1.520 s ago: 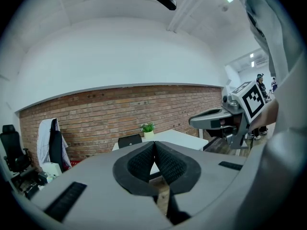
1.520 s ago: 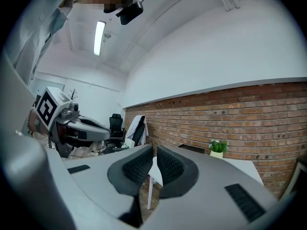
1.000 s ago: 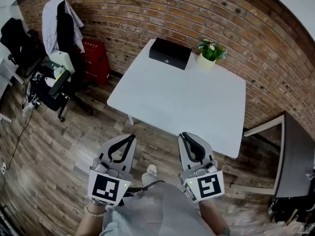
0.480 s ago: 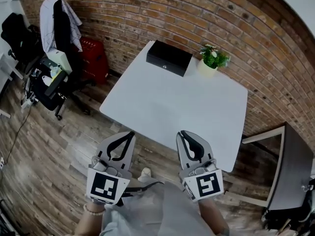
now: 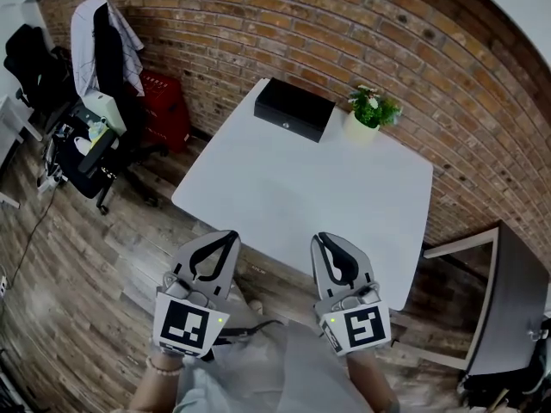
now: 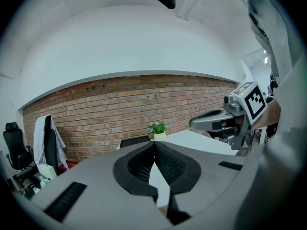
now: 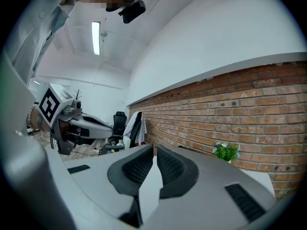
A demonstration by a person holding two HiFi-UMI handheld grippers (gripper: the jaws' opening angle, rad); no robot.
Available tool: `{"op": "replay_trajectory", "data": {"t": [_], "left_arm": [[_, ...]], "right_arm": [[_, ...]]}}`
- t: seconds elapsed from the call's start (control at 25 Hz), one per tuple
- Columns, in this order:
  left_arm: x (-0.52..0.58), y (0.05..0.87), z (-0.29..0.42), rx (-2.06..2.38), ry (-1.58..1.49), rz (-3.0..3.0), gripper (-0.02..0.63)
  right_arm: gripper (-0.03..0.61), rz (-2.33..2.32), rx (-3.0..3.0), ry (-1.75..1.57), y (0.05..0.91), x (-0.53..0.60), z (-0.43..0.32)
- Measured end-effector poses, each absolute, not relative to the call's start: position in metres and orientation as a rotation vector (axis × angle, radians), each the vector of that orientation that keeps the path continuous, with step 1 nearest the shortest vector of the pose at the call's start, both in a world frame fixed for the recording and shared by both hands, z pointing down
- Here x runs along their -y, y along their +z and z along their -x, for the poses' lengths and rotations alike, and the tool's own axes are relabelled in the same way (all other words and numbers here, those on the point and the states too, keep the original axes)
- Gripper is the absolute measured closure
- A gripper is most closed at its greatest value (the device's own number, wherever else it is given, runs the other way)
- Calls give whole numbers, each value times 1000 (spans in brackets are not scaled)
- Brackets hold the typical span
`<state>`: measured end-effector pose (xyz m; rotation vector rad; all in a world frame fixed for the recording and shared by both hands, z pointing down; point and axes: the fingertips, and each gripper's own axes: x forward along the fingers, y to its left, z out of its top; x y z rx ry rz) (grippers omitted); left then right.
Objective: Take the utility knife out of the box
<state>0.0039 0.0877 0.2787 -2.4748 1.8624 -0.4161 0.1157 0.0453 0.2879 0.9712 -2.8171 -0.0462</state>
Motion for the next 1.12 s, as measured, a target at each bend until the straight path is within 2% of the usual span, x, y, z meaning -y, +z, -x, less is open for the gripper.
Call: {"op": "replay_trajectory", "data": {"t": [0.52, 1.12], "left_arm": [[-21, 279, 3, -1740, -415, 2538, 597], [92, 307, 44, -1615, -447, 2692, 595]], "right_arm": [[525, -1120, 2762, -48, 288, -3, -119], [525, -1284, 2632, 29, 303, 83, -87]]}}
